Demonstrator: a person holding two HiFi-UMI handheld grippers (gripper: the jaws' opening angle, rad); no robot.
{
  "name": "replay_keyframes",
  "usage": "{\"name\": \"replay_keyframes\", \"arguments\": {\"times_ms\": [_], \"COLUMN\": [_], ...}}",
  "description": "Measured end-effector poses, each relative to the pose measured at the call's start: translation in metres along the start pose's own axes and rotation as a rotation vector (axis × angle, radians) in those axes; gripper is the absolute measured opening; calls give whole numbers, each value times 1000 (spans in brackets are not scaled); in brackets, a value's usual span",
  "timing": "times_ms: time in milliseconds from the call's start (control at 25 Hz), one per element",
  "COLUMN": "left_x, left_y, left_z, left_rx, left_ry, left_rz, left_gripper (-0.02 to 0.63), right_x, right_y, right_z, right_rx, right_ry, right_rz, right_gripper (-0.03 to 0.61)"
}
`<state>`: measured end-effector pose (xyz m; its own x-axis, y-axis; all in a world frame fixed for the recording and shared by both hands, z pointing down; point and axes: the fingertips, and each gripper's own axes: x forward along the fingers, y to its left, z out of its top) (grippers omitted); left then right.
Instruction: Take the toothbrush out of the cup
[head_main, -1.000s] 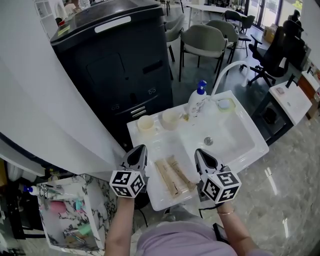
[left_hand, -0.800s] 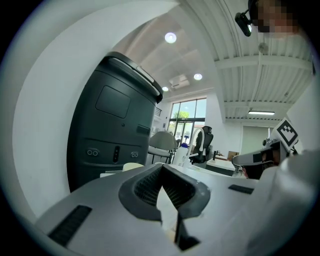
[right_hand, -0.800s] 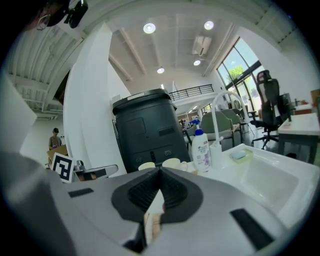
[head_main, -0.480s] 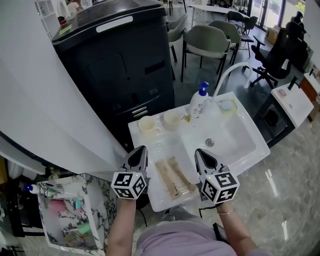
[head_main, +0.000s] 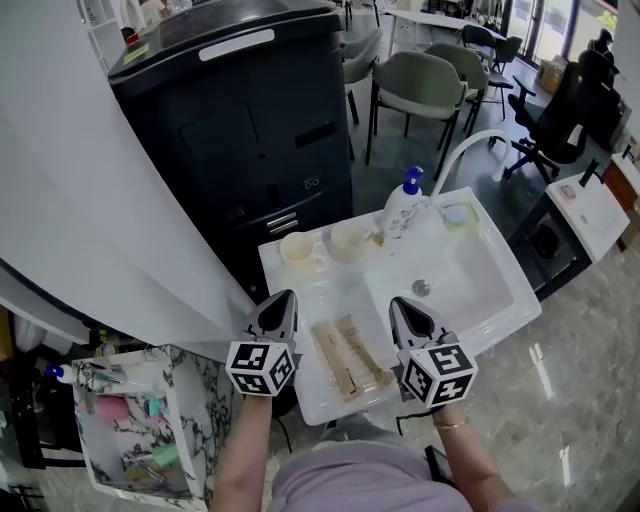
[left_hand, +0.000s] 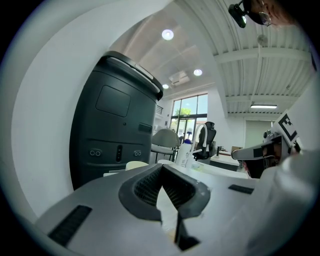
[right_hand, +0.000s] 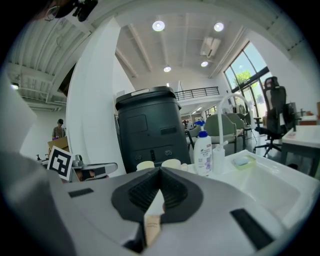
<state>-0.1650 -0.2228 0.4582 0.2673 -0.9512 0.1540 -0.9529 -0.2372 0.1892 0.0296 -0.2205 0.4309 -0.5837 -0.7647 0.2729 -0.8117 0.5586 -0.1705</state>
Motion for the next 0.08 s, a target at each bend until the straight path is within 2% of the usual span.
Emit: {"name": "replay_keyframes", "arguments": {"times_ms": [80], "left_x": [2], "left_y": [1], "left_z": [-2], "left_rx": [0], "left_ry": [3], "left_rz": [2], "left_gripper": [3], "right_x": [2], "right_y": [0], "right_z": [0], "right_rx": [-2], "right_ry": [2], "right_rz": [3], "right_gripper": [3]}}
